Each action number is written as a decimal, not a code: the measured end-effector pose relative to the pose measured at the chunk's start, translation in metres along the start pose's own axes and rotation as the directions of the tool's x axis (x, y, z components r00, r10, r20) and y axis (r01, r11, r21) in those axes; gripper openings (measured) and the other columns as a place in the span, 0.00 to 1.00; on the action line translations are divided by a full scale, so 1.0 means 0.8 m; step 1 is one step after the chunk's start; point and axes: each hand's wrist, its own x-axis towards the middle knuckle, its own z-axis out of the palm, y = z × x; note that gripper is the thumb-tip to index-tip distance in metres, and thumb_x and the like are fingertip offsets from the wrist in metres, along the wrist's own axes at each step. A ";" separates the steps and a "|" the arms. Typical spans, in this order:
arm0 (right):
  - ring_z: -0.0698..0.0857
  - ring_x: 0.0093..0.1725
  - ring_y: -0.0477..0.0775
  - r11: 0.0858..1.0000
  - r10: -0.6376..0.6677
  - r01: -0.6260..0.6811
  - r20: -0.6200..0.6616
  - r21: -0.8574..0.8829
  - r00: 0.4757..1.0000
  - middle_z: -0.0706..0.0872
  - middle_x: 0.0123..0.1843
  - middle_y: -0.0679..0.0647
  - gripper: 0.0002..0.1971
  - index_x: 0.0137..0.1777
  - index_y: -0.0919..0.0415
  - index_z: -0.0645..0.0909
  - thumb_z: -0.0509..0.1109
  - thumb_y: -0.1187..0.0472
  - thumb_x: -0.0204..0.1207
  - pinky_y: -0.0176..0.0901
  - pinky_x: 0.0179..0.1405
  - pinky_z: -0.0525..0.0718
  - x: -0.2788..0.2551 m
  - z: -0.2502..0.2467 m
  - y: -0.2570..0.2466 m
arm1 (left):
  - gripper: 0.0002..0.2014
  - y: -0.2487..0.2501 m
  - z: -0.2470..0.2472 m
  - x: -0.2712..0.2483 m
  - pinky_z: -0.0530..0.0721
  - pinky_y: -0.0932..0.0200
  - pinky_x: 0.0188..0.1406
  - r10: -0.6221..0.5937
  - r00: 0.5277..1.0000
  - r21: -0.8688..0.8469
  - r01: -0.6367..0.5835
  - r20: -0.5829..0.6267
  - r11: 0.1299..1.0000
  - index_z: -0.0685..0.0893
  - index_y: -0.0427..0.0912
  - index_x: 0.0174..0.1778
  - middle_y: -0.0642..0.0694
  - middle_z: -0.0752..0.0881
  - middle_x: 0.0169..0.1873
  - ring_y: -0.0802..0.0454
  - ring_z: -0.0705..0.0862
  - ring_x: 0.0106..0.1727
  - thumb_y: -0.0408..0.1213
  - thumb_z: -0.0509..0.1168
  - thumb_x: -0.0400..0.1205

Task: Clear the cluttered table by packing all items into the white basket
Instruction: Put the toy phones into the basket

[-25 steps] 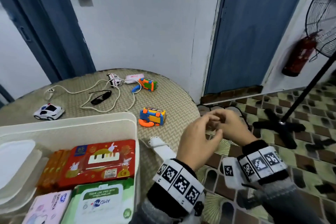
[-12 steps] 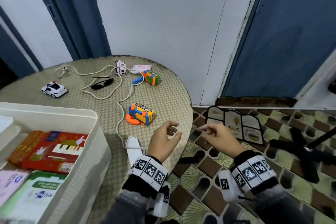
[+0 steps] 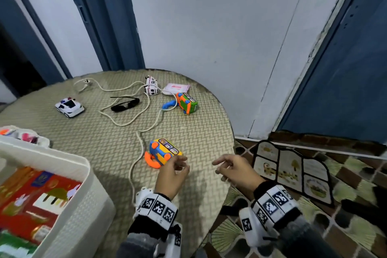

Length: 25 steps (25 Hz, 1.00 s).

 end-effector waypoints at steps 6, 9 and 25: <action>0.82 0.33 0.48 0.999 0.026 -0.029 0.167 0.015 0.986 0.86 0.41 0.57 0.09 0.58 0.61 0.82 0.67 0.63 0.80 0.32 0.29 0.77 0.119 0.022 0.016 | 0.14 -0.054 -0.012 0.076 0.81 0.48 0.58 -0.061 0.967 0.087 0.085 -0.249 0.993 0.85 0.41 0.53 0.44 0.86 0.49 0.41 0.84 0.55 0.42 0.71 0.72; 0.81 0.36 0.46 0.994 0.089 -0.098 0.202 0.037 0.975 0.83 0.40 0.50 0.11 0.61 0.60 0.80 0.68 0.62 0.80 0.34 0.31 0.76 0.162 0.043 0.032 | 0.19 -0.078 -0.018 0.089 0.81 0.39 0.59 -0.154 0.934 0.083 0.190 -0.322 0.978 0.80 0.45 0.59 0.36 0.82 0.57 0.37 0.81 0.60 0.40 0.73 0.72; 0.88 0.38 0.42 0.926 -0.058 -0.220 0.692 0.307 0.720 0.91 0.45 0.54 0.15 0.55 0.62 0.84 0.77 0.71 0.69 0.32 0.33 0.83 0.303 0.070 -0.007 | 0.16 -0.050 0.006 0.087 0.81 0.63 0.46 -0.376 0.698 -0.245 0.286 -0.610 0.927 0.82 0.55 0.57 0.58 0.87 0.53 0.61 0.84 0.54 0.46 0.74 0.74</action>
